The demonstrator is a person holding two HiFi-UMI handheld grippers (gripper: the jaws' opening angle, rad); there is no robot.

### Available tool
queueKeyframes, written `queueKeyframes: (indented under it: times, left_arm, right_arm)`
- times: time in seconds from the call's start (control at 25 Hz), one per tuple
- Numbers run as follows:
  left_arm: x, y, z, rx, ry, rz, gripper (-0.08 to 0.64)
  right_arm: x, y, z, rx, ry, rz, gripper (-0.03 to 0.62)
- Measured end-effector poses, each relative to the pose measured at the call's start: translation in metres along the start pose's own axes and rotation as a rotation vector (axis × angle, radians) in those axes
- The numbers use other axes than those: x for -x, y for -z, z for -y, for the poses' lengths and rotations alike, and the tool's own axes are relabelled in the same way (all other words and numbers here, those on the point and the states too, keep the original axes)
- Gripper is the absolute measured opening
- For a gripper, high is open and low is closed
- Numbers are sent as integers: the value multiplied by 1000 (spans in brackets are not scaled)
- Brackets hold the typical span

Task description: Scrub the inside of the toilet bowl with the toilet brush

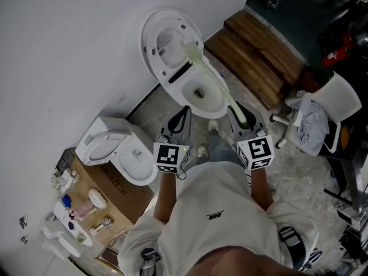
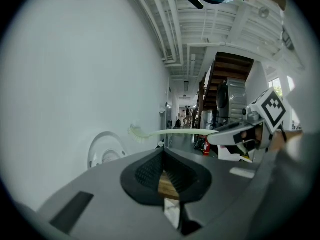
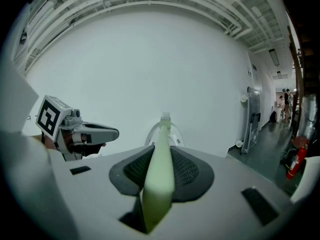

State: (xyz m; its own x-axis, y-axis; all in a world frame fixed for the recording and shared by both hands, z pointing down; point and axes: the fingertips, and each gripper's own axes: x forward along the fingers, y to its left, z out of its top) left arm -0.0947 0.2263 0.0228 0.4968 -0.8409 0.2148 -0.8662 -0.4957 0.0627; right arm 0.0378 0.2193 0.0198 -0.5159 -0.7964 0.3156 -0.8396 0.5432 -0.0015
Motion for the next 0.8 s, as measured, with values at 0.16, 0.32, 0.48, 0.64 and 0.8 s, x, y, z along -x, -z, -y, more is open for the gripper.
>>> queueKeyframes:
  times: [0.16, 0.32, 0.48, 0.64, 0.8]
  left_arm:
    - [-26, 7, -13, -9, -14, -12, 9]
    - [-52, 18, -23, 8, -24, -32, 9]
    - [-83, 34, -31, 38, -28, -62, 9]
    - [-111, 49, -44, 40, -23, -92, 9]
    - [-137, 70, -55, 59, -31, -129, 9]
  right_arm:
    - [-24, 4, 15, -11, -20, -25, 87]
    - [-45, 14, 29, -27, -44, -60, 87]
    - [-68, 25, 48, -38, -67, -102, 87]
    - [-96, 41, 62, -58, -79, -146, 87]
    - [-119, 65, 72, -92, -104, -199, 87]
